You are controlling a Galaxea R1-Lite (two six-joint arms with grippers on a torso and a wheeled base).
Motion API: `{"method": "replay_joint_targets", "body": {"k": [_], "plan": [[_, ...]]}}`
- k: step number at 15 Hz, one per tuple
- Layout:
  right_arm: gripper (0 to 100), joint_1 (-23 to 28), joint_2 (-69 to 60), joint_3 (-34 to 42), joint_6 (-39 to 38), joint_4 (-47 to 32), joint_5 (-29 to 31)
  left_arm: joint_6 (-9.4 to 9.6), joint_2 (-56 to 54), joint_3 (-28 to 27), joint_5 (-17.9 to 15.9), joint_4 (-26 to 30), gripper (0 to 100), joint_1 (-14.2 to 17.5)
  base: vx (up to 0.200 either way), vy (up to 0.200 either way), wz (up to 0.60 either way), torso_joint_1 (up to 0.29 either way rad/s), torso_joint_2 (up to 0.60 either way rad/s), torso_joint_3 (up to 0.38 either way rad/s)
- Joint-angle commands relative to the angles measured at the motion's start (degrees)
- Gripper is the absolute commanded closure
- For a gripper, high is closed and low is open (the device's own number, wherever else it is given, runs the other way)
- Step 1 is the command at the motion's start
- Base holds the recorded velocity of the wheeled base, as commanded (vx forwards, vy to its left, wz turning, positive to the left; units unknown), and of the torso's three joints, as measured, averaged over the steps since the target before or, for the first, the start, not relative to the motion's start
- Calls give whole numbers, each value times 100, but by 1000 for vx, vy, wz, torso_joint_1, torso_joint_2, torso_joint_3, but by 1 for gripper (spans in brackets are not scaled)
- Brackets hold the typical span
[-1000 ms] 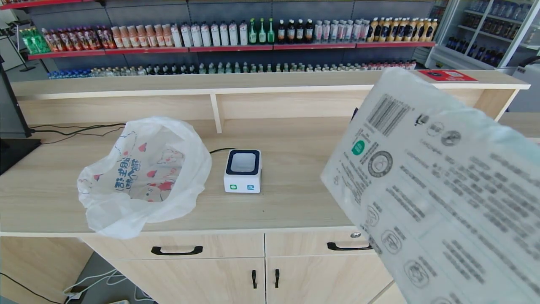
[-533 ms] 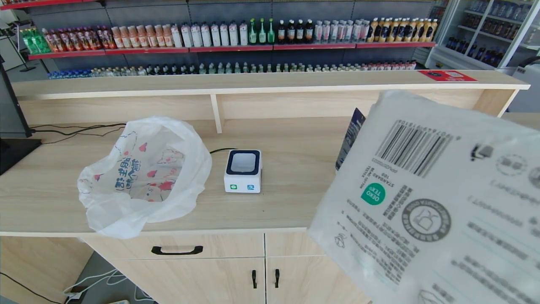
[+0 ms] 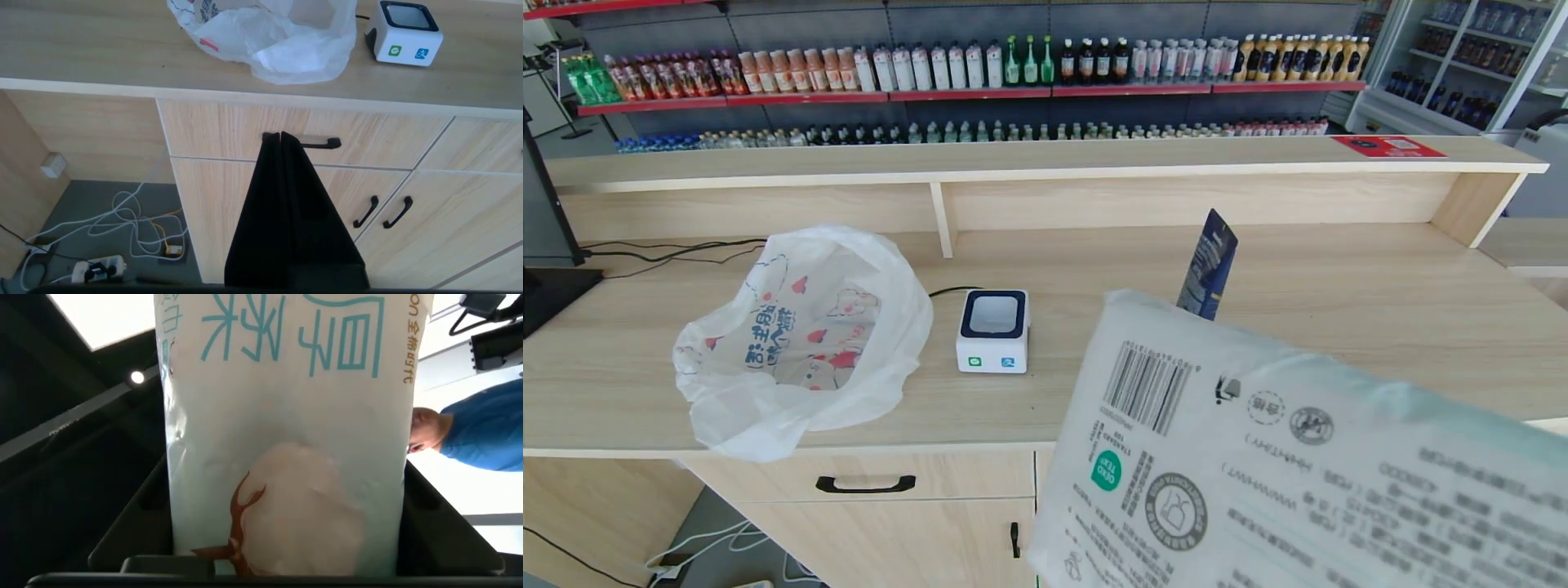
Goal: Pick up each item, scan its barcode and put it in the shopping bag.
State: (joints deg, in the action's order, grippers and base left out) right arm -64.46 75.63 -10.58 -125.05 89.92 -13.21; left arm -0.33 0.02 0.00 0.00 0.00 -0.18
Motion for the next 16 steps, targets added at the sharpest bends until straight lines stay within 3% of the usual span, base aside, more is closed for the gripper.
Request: {"method": "replay_joint_targets", "body": {"k": [1, 8, 16], "plan": [[100, -5, 259, 56, -98, 8, -6, -2, -2, 0, 0, 0, 100, 1, 0, 0, 0, 0, 0, 0], [100, -5, 224, 91, -766, 8, -6, -2, -2, 0, 0, 0, 100, 1, 0, 0, 0, 0, 0, 0], [100, 13, 277, -58, -722, 8, -6, -2, -2, 0, 0, 0, 100, 1, 0, 0, 0, 0, 0, 0]]}}
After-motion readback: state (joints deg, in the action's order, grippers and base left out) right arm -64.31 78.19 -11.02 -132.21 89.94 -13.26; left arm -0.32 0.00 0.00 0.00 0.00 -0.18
